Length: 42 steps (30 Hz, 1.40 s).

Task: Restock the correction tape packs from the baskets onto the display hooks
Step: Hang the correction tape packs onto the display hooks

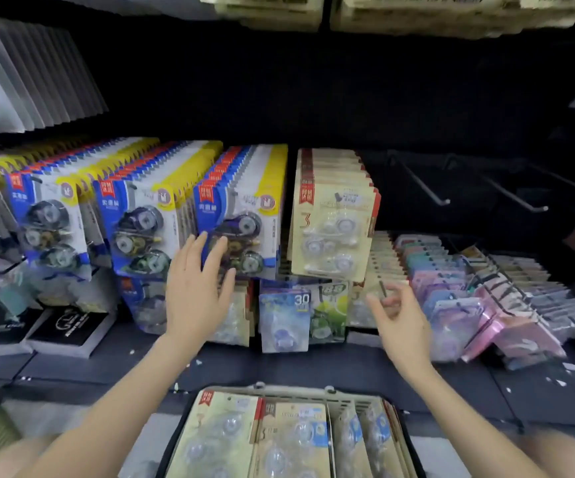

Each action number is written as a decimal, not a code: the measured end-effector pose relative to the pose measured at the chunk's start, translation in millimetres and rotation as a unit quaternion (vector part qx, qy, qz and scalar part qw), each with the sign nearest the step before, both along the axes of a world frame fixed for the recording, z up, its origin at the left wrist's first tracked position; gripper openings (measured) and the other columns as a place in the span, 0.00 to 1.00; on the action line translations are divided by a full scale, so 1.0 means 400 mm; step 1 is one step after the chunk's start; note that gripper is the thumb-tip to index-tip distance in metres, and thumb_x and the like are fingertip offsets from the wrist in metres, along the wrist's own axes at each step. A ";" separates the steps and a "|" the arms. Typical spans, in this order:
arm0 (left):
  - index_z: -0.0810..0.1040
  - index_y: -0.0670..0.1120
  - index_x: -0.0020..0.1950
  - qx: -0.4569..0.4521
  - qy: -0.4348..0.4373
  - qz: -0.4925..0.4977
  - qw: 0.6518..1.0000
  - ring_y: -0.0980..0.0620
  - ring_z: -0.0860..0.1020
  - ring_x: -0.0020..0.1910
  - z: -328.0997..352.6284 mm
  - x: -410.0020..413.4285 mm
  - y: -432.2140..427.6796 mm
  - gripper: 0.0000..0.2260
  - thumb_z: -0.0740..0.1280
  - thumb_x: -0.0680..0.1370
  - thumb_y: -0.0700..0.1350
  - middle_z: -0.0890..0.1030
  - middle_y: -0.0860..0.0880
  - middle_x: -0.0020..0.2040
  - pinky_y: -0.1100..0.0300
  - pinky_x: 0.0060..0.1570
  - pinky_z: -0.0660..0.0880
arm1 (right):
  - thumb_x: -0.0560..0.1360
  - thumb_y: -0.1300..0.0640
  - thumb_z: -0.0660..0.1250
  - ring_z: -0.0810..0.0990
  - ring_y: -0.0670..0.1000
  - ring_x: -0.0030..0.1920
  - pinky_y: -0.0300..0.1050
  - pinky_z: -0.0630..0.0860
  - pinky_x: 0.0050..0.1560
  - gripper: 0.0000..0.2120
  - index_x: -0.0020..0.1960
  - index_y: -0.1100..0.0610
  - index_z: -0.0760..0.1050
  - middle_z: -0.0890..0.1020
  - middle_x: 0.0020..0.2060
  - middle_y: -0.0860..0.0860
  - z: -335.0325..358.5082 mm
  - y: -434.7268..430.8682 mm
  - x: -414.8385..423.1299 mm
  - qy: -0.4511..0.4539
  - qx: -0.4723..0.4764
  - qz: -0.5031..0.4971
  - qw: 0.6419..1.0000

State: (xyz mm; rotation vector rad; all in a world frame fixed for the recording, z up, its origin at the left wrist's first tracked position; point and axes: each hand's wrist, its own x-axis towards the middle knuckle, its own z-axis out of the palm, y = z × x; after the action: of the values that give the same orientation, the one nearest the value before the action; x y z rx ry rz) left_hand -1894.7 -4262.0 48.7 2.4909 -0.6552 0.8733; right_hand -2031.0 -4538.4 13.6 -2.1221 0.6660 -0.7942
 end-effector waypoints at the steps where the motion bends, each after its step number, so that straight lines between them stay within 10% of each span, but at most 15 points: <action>1: 0.74 0.42 0.69 0.016 0.028 0.004 0.999 0.34 0.71 0.68 -0.060 -0.029 0.022 0.23 0.57 0.80 0.53 0.73 0.35 0.69 0.39 0.66 0.68 | 0.76 0.46 0.68 0.80 0.50 0.43 0.45 0.69 0.41 0.16 0.58 0.55 0.76 0.80 0.42 0.47 -0.058 0.006 -0.035 0.044 0.001 0.010 0.999; 8: 0.78 0.41 0.67 0.184 0.328 -0.003 0.927 0.27 0.76 0.60 -0.491 -0.217 0.210 0.36 0.43 0.82 0.65 0.77 0.30 0.62 0.32 0.53 0.77 | 0.76 0.37 0.64 0.80 0.53 0.49 0.46 0.73 0.46 0.19 0.51 0.53 0.76 0.79 0.44 0.48 -0.380 0.060 -0.213 0.400 0.007 0.104 0.910; 14: 0.64 0.43 0.77 0.135 0.432 0.045 0.891 0.30 0.64 0.73 -0.580 -0.279 0.263 0.52 0.37 0.69 0.79 0.68 0.32 0.72 0.36 0.67 0.67 | 0.74 0.46 0.71 0.80 0.60 0.49 0.46 0.65 0.39 0.20 0.58 0.59 0.78 0.80 0.49 0.56 -0.448 0.107 -0.237 0.315 -0.048 0.007 0.948; 18: 0.45 0.52 0.81 0.155 0.503 0.058 0.848 0.40 0.49 0.79 -0.582 -0.290 0.251 0.47 0.46 0.70 0.79 0.49 0.40 0.80 0.43 0.73 0.60 | 0.78 0.43 0.64 0.82 0.56 0.47 0.44 0.68 0.38 0.18 0.60 0.55 0.74 0.82 0.42 0.52 -0.457 0.112 -0.221 0.429 -0.099 0.018 0.898; 24: 0.38 0.55 0.80 0.204 0.512 0.065 0.832 0.40 0.43 0.79 -0.598 -0.278 0.225 0.39 0.50 0.77 0.71 0.42 0.40 0.80 0.40 0.75 0.55 | 0.78 0.52 0.62 0.76 0.52 0.38 0.41 0.72 0.37 0.09 0.41 0.54 0.70 0.75 0.35 0.48 -0.464 0.117 -0.192 0.504 -0.120 0.020 0.855; 30: 0.42 0.54 0.81 0.189 0.536 0.078 0.819 0.39 0.46 0.79 -0.568 -0.280 0.215 0.46 0.44 0.70 0.78 0.46 0.40 0.80 0.40 0.74 0.54 | 0.72 0.61 0.67 0.77 0.60 0.42 0.44 0.68 0.37 0.04 0.39 0.60 0.77 0.80 0.37 0.54 -0.321 0.067 -0.187 0.405 -0.047 -0.036 0.913; 34: 0.59 0.48 0.79 -0.079 0.525 0.065 0.845 0.44 0.61 0.76 -0.469 -0.280 0.143 0.51 0.50 0.66 0.80 0.63 0.43 0.77 0.46 0.73 0.59 | 0.73 0.59 0.73 0.75 0.55 0.36 0.45 0.68 0.39 0.14 0.33 0.54 0.71 0.76 0.28 0.49 -0.165 0.048 -0.178 0.283 0.009 0.010 0.959; 38: 0.61 0.56 0.76 -0.292 0.646 -0.082 0.701 0.55 0.74 0.64 -0.351 -0.337 0.063 0.40 0.69 0.69 0.70 0.75 0.53 0.65 0.55 0.65 0.67 | 0.74 0.65 0.72 0.78 0.53 0.35 0.46 0.73 0.38 0.08 0.38 0.61 0.75 0.82 0.35 0.58 -0.113 0.130 -0.166 0.166 0.327 0.119 0.923; 42: 0.68 0.50 0.70 -0.365 0.678 -0.055 0.636 0.47 0.80 0.58 -0.358 -0.358 0.058 0.39 0.81 0.63 0.50 0.81 0.47 0.61 0.47 0.63 0.74 | 0.74 0.61 0.73 0.81 0.52 0.38 0.41 0.76 0.37 0.06 0.41 0.60 0.77 0.85 0.37 0.52 -0.179 0.224 -0.176 0.227 0.397 0.201 0.866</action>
State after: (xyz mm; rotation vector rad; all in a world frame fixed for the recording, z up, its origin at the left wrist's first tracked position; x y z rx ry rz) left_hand -2037.9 -4238.9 -94.3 1.5821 0.1318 -0.7611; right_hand -2101.6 -4448.8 -57.9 -1.5633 0.6080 0.2235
